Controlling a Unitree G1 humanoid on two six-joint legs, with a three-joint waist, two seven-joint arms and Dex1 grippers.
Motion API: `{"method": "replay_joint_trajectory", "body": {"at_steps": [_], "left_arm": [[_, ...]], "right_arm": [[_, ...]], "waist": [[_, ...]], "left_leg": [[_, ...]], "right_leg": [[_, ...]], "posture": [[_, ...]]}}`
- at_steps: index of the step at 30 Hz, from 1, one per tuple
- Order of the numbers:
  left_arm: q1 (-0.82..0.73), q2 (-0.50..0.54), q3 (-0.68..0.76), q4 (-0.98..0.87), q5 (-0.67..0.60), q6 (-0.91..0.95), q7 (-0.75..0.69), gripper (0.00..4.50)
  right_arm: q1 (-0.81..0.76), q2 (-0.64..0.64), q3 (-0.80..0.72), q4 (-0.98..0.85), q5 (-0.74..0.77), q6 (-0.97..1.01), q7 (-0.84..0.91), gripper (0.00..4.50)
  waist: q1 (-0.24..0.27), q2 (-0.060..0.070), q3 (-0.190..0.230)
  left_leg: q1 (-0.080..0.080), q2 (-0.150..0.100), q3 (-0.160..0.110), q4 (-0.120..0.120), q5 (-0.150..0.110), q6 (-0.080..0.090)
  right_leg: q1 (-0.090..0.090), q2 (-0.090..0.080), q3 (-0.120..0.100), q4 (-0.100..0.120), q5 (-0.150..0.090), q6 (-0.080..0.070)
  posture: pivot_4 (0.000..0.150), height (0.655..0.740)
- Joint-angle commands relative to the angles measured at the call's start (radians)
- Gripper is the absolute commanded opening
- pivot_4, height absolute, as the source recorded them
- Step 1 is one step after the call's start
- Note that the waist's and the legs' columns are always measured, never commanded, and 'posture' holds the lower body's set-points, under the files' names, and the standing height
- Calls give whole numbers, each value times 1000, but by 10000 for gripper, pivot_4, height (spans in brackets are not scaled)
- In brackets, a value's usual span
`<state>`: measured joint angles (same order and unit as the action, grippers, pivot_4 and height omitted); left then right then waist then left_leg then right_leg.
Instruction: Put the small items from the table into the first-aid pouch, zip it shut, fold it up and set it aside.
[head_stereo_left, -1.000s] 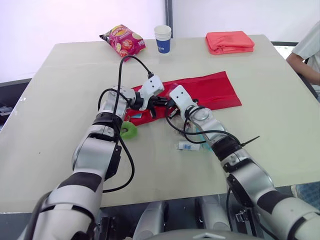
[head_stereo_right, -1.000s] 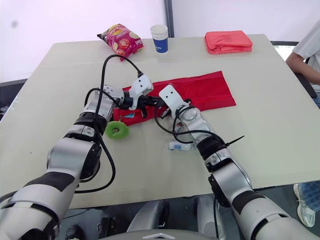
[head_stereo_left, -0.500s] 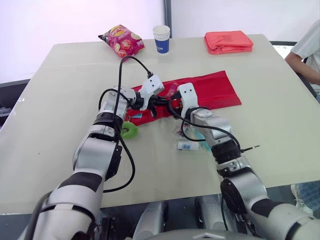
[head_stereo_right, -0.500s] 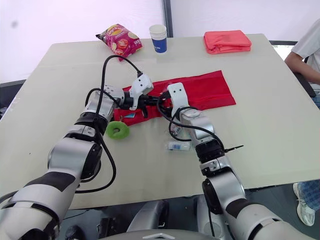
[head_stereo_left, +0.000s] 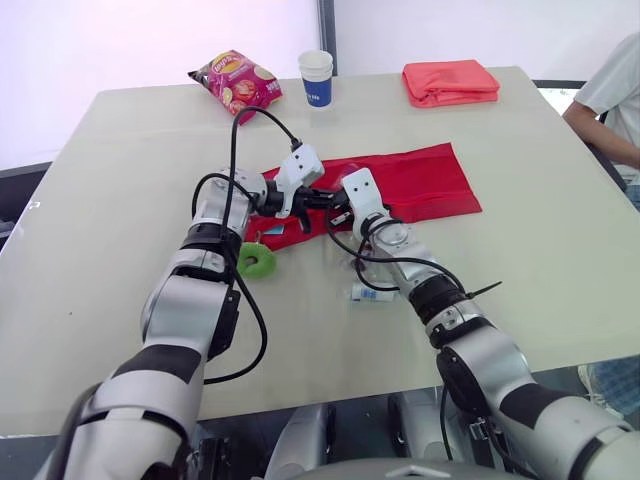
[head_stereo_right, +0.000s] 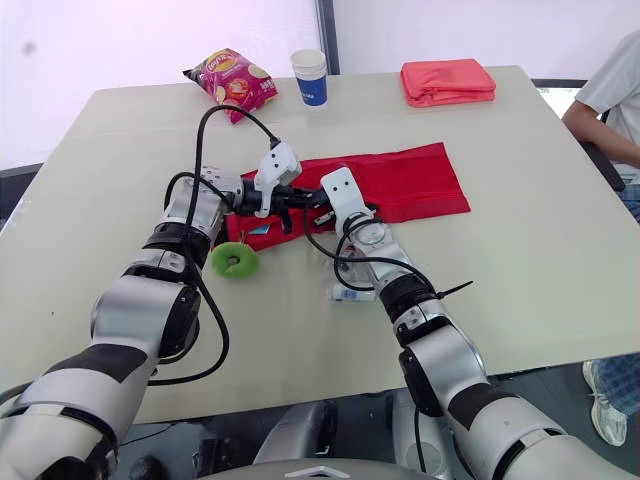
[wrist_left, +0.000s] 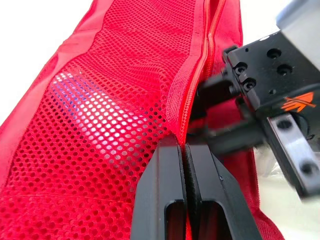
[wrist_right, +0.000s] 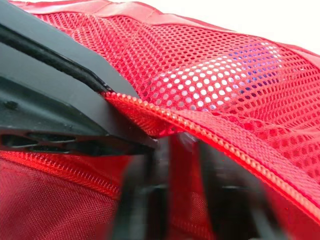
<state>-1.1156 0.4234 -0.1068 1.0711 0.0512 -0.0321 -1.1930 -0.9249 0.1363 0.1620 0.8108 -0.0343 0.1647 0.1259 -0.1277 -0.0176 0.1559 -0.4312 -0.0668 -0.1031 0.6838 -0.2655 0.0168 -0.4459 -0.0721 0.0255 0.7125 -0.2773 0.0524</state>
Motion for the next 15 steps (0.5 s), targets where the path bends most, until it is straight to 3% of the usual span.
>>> {"method": "replay_joint_trajectory", "body": {"at_steps": [1,5,15], "left_arm": [[-4,12,7,-29,-6,-13,5,0],[-9,14,8,-13,1,-17,33,0],[-16,13,10,2,-3,-16,44,0]], "right_arm": [[-24,32,24,-32,-20,-55,25,393],[28,-12,58,-130,-29,-29,118,393],[217,-193,135,-571,1,268,410,393]], "waist": [[0,0,0],[1,0,0],[5,0,0]], "left_leg": [[0,0,0,0,0,0],[0,0,-1,0,0,0],[-1,-1,-3,1,0,0]], "right_leg": [[0,0,0,0,0,0],[0,0,0,0,0,0],[0,0,0,0,0,0]], "posture": [[1500,7400],[1500,7400],[1500,7400]]}}
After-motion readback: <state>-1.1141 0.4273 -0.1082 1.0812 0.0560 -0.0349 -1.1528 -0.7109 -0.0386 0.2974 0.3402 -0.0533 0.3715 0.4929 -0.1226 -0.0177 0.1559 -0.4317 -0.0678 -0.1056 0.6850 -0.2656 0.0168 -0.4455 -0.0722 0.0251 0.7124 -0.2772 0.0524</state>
